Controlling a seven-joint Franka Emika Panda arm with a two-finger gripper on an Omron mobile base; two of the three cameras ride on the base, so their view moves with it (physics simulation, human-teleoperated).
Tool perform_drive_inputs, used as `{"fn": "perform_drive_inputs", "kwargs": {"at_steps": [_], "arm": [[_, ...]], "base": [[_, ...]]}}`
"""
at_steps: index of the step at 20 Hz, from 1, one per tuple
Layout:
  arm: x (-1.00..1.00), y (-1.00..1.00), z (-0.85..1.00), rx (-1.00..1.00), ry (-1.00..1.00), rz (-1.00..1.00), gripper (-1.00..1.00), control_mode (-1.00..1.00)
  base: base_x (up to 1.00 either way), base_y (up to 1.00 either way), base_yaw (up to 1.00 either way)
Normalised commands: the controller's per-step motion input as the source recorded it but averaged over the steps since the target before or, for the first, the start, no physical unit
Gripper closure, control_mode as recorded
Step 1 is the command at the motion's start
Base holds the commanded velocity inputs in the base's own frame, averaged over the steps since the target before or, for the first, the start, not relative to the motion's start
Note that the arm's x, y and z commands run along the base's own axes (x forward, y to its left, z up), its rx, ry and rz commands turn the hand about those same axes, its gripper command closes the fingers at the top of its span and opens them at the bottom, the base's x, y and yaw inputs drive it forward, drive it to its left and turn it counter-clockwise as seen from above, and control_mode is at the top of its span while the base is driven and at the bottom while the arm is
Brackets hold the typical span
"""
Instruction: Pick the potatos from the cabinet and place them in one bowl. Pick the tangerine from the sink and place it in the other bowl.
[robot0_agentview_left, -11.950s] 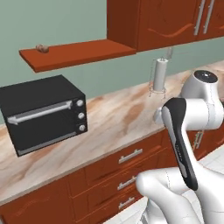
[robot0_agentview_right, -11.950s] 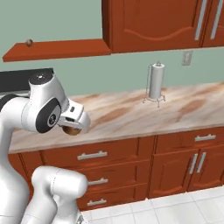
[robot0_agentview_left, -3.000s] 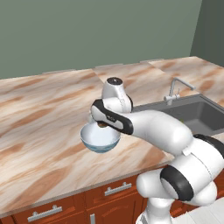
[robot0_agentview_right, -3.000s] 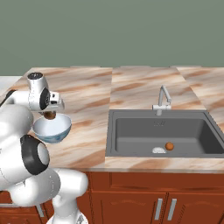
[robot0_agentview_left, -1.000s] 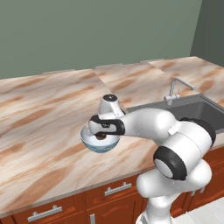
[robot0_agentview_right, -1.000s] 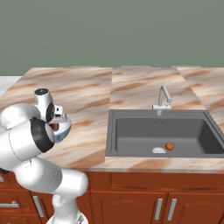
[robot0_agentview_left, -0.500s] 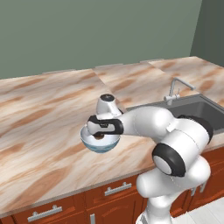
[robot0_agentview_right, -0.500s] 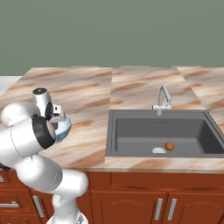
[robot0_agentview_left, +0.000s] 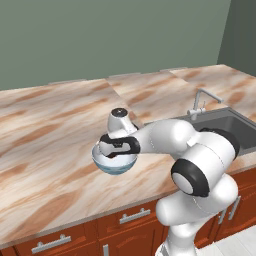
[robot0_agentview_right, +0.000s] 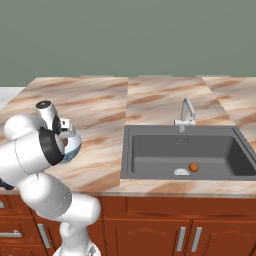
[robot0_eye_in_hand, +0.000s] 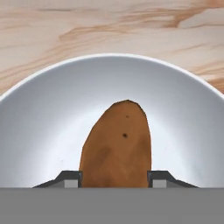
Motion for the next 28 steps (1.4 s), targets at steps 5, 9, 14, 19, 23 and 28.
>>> {"fn": "perform_drive_inputs", "kwargs": {"at_steps": [5, 9, 14, 19, 23, 28], "arm": [[0.00, 0.00, -0.10, 0.00, 0.00, 0.00, 1.00, -1.00], [0.00, 0.00, -0.13, 0.00, 0.00, 0.00, 1.00, -1.00], [-0.01, 0.00, -0.14, 0.00, 0.00, 0.00, 1.00, -1.00], [-0.09, 0.00, -0.02, 0.00, 0.00, 0.00, 1.00, -1.00], [-0.01, 0.00, 0.00, 0.00, 0.00, 0.00, -1.00, -1.00], [-0.05, 0.00, 0.00, 0.00, -0.01, 0.00, -1.00, -1.00]], "base": [[0.00, 0.00, 0.00], [0.00, 0.00, 0.00], [0.00, 0.00, 0.00], [0.00, 0.00, 0.00], [0.00, 0.00, 0.00], [0.00, 0.00, 0.00]]}}
